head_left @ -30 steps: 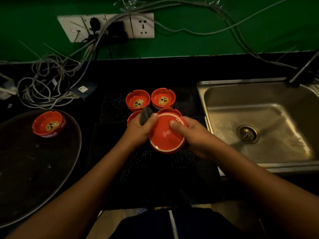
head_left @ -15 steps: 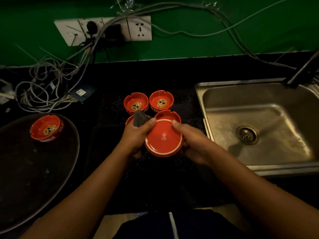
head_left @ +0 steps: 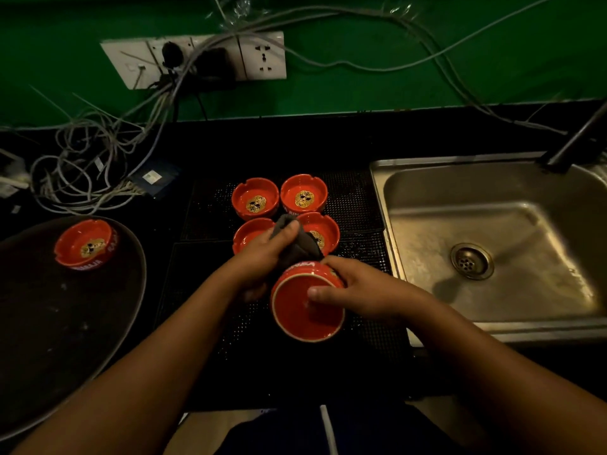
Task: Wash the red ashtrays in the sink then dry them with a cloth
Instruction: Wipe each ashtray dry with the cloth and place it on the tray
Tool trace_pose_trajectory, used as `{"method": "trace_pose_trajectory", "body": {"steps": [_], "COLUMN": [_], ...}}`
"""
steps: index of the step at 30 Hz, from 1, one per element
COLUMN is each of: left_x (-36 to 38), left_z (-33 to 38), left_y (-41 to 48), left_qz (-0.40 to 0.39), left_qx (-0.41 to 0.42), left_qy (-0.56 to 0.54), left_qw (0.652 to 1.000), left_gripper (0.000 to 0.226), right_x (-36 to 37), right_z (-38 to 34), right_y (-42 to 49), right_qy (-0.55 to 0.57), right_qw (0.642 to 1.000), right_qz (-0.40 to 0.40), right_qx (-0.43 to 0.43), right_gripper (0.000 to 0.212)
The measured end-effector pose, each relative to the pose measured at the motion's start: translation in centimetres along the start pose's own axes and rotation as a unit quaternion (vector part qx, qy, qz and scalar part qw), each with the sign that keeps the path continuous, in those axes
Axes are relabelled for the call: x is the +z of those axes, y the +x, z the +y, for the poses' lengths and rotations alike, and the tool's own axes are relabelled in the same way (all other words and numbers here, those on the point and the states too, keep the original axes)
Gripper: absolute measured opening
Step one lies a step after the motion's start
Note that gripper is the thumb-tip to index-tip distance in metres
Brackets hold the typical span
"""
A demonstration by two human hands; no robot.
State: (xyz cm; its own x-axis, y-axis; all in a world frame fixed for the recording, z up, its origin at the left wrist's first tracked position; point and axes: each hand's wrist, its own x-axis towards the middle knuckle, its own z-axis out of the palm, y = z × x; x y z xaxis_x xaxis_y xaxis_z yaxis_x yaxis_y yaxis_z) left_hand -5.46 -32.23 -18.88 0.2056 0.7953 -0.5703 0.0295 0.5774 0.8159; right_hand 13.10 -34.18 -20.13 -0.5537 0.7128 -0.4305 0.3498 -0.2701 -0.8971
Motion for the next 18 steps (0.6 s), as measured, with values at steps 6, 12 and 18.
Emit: {"method": "trace_pose_trajectory", "body": {"steps": [6, 12, 18], "left_x": [1.2, 2.2, 2.2], "left_z": [-1.1, -1.6, -3.2], "left_y": [-0.6, -0.8, -0.2], "left_qz": [0.026, 0.064, 0.229], "left_qx": [-0.045, -0.036, 0.072], "left_qy": [-0.071, -0.067, -0.026], "left_qw": [0.996, 0.995, 0.970], "left_gripper": [0.039, 0.045, 0.039], "right_x": [-1.0, -0.9, -0.8], "right_z": [0.0, 0.8, 0.9], "right_y": [-0.5, 0.0, 0.6], "right_qy": [0.007, 0.216, 0.274], "right_qw": [0.998, 0.976, 0.961], "right_qz": [0.033, 0.018, 0.025], "right_qx": [-0.048, -0.016, 0.011], "right_gripper": [0.036, 0.033, 0.036]}}
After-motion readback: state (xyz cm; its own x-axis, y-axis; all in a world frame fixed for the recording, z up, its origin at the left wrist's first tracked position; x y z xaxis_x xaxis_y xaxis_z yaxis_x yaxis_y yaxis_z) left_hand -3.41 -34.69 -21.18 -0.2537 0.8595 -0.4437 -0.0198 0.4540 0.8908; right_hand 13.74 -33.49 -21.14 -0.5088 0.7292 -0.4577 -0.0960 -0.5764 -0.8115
